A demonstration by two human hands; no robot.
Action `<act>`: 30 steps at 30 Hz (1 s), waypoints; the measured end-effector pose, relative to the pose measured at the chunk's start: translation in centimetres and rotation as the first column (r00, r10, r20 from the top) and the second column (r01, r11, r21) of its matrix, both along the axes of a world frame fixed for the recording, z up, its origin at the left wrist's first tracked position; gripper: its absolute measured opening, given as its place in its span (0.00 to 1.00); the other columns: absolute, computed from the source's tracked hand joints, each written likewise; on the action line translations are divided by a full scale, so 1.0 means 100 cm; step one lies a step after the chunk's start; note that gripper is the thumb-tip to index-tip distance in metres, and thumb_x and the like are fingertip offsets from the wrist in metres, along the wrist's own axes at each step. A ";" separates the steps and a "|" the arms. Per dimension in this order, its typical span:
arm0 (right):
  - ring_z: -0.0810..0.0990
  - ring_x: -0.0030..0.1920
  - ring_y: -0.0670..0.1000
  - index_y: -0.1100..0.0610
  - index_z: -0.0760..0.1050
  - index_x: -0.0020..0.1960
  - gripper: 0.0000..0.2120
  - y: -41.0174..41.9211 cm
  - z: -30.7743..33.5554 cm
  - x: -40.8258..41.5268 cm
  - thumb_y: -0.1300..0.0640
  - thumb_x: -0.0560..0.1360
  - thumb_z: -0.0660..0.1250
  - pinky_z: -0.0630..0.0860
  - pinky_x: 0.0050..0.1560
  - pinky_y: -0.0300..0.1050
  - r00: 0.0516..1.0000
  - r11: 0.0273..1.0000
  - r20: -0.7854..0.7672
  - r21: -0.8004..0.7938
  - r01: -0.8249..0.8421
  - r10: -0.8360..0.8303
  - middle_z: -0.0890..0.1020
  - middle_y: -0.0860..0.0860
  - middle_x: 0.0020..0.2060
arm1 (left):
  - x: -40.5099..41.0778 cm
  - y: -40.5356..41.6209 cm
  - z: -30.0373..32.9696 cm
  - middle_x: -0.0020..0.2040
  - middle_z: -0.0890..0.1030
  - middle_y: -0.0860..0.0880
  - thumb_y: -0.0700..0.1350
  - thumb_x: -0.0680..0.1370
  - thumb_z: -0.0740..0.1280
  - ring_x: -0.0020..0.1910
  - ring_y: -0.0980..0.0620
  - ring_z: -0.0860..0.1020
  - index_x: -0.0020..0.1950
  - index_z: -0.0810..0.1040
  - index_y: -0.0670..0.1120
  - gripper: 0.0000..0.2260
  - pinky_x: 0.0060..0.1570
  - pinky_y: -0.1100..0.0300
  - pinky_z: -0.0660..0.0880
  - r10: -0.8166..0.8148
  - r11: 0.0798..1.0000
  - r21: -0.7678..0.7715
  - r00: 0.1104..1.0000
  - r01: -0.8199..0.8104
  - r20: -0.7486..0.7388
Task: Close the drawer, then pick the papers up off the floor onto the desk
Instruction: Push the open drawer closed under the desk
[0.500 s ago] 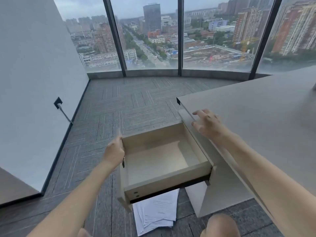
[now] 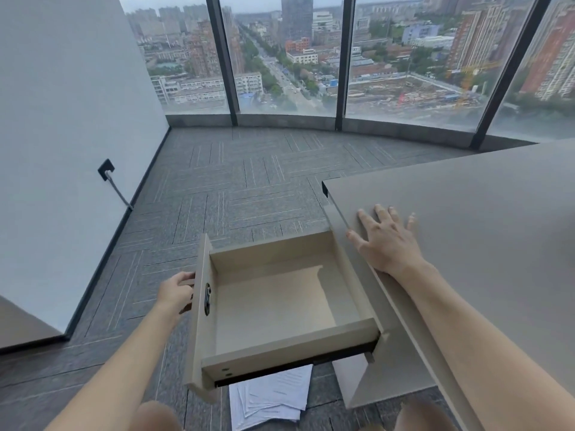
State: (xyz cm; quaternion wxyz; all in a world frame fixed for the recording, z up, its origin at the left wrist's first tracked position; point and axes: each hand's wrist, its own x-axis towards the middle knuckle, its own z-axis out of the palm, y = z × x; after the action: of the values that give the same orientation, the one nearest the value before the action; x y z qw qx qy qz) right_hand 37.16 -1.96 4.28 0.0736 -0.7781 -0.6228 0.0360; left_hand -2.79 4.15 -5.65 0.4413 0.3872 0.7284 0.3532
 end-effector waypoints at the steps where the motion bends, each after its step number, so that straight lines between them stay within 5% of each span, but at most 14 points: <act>1: 0.51 0.80 0.60 0.47 0.58 0.79 0.33 0.000 -0.001 0.000 0.35 0.78 0.52 0.42 0.76 0.69 1.000 1.000 -0.006 0.008 0.000 0.000 0.57 0.57 0.80 | 0.002 -0.003 0.000 0.42 0.82 0.38 0.25 0.74 0.54 0.33 0.43 0.78 0.56 0.77 0.44 0.21 0.22 0.62 0.77 0.007 1.000 -0.020 1.000 -0.006 0.030; 6: 0.52 0.80 0.61 0.48 0.58 0.79 0.33 -0.001 0.000 0.000 0.35 0.78 0.52 0.42 0.76 0.69 1.000 1.000 -0.027 0.020 -0.006 0.007 0.58 0.57 0.80 | 0.014 -0.011 -0.010 0.40 0.81 0.39 0.30 0.78 0.57 0.34 0.44 0.78 0.56 0.77 0.42 0.14 0.34 0.55 0.79 0.056 0.997 -0.058 0.983 -0.046 0.178; 21: 0.52 0.80 0.61 0.48 0.59 0.79 0.33 0.000 0.001 0.002 0.35 0.78 0.52 0.43 0.76 0.71 0.999 1.000 -0.037 0.022 -0.013 0.014 0.58 0.58 0.80 | 0.117 -0.007 -0.013 0.39 0.81 0.41 0.33 0.78 0.65 0.36 0.47 0.80 0.53 0.76 0.37 0.05 0.27 0.62 0.79 -0.012 0.999 -0.032 0.922 0.026 0.387; 25: 0.52 0.80 0.61 0.48 0.60 0.79 0.33 -0.001 0.001 0.002 0.35 0.78 0.52 0.42 0.75 0.71 0.999 1.000 -0.043 0.025 -0.014 0.015 0.58 0.59 0.79 | 0.146 -0.005 -0.017 0.34 0.83 0.42 0.32 0.77 0.66 0.29 0.51 0.83 0.49 0.76 0.37 0.02 0.27 0.63 0.80 -0.048 0.997 -0.026 0.885 0.068 0.463; 30: 0.52 0.80 0.61 0.48 0.59 0.79 0.33 -0.001 0.002 0.002 0.35 0.78 0.52 0.42 0.76 0.70 0.999 1.000 -0.049 0.028 -0.012 0.013 0.58 0.58 0.80 | 0.180 0.000 -0.022 0.40 0.81 0.38 0.31 0.77 0.65 0.28 0.51 0.83 0.50 0.74 0.35 0.03 0.29 0.62 0.81 -0.075 0.995 -0.010 0.843 0.095 0.533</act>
State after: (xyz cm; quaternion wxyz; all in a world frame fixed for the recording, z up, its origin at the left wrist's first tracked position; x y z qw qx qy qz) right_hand 37.36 -2.05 4.52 0.0996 -0.7719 -0.6261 0.0471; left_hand 15.18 4.10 -7.83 0.6476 0.2984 0.5662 0.4136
